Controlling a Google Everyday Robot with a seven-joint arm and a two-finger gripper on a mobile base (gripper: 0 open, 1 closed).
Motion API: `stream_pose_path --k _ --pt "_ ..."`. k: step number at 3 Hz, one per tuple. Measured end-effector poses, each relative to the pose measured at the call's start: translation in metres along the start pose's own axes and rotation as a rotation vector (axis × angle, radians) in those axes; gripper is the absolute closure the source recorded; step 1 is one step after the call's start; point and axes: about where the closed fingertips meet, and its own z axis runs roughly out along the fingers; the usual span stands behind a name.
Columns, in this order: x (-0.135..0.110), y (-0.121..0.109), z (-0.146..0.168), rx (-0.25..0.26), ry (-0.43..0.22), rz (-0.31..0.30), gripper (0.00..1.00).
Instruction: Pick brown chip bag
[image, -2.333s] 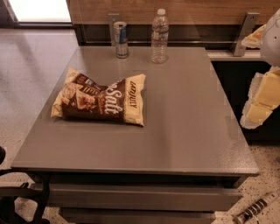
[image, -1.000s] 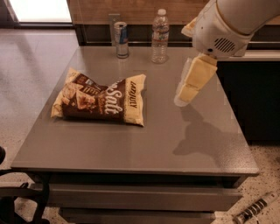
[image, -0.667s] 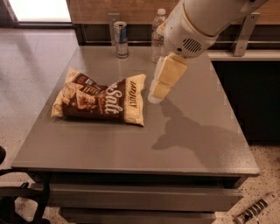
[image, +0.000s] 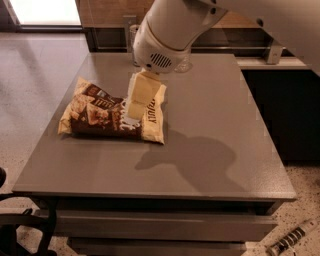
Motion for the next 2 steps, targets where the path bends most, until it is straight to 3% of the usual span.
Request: stream_pose_path --k 1,2 --pt "-0.018 0.011 0.030 -0.033 0.049 -0.004 0.00" --pt "-0.015 0.006 0.055 -0.017 0.118 0.010 0.00"
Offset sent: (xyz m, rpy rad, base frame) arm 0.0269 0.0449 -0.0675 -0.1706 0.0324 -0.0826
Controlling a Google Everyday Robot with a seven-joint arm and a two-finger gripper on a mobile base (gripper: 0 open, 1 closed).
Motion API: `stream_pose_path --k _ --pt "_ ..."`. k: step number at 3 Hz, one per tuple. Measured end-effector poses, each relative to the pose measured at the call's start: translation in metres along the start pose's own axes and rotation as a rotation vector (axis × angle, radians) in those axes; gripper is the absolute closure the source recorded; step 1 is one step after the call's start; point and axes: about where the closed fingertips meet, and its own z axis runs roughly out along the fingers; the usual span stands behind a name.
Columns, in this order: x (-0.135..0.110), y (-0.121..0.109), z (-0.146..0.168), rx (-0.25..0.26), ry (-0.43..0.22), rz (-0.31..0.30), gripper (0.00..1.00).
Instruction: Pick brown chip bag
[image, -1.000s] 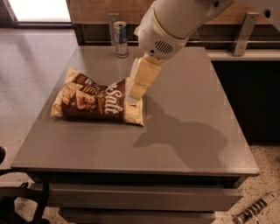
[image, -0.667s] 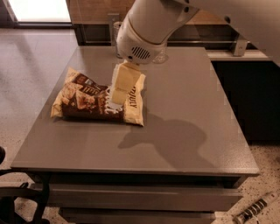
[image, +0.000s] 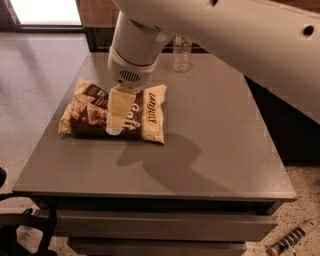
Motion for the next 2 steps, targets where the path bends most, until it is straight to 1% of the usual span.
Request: stream_pose_path --k 1,2 --pt "0.000 0.000 0.000 0.000 0.000 0.000 0.00" --pt "-0.005 -0.013 0.022 -0.026 0.022 0.011 0.00"
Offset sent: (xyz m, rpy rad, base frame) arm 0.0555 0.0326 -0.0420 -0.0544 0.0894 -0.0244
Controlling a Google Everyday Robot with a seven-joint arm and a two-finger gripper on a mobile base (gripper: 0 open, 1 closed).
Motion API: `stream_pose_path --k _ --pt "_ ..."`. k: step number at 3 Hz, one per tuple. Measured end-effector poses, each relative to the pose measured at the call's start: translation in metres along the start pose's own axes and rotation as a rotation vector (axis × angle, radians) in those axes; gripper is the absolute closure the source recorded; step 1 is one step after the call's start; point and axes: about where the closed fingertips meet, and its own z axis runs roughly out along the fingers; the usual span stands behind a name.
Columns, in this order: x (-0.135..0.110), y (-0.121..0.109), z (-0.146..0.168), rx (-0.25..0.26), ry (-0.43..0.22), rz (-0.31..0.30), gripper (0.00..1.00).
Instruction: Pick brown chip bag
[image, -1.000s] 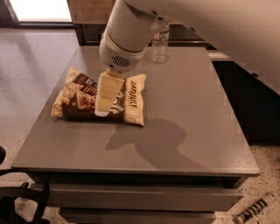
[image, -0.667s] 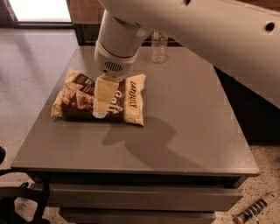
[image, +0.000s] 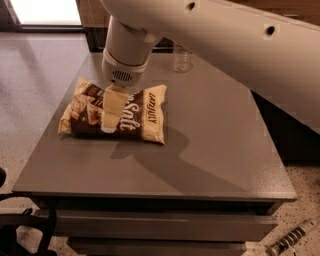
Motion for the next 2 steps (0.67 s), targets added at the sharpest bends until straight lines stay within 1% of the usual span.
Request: stream_pose_path --k 1,2 --pt "-0.008 -0.020 0.031 -0.027 0.009 0.024 0.00" --pt "-0.005 -0.028 0.059 -0.056 0.057 0.050 0.00"
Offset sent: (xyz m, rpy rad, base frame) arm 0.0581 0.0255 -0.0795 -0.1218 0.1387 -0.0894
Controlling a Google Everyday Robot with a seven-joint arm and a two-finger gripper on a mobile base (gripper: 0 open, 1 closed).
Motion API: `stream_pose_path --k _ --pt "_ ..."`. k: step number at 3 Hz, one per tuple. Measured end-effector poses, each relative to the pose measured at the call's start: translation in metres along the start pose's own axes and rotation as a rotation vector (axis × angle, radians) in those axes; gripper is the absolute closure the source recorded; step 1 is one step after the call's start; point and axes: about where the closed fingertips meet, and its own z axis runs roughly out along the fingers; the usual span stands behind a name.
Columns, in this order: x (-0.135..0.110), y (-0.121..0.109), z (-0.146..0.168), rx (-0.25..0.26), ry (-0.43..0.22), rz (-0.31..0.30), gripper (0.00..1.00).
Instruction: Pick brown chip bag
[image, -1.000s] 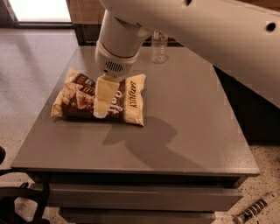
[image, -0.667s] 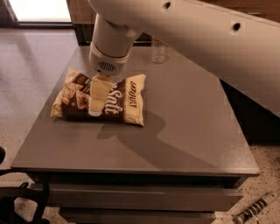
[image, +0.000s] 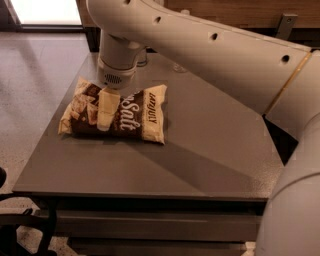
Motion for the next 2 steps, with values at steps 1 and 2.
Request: stream_pose_path --k 1,2 --pt "0.017 0.004 0.021 -0.025 0.092 0.031 0.00" --pt "0.044 0.019 0.034 -0.063 0.168 0.076 0.26"
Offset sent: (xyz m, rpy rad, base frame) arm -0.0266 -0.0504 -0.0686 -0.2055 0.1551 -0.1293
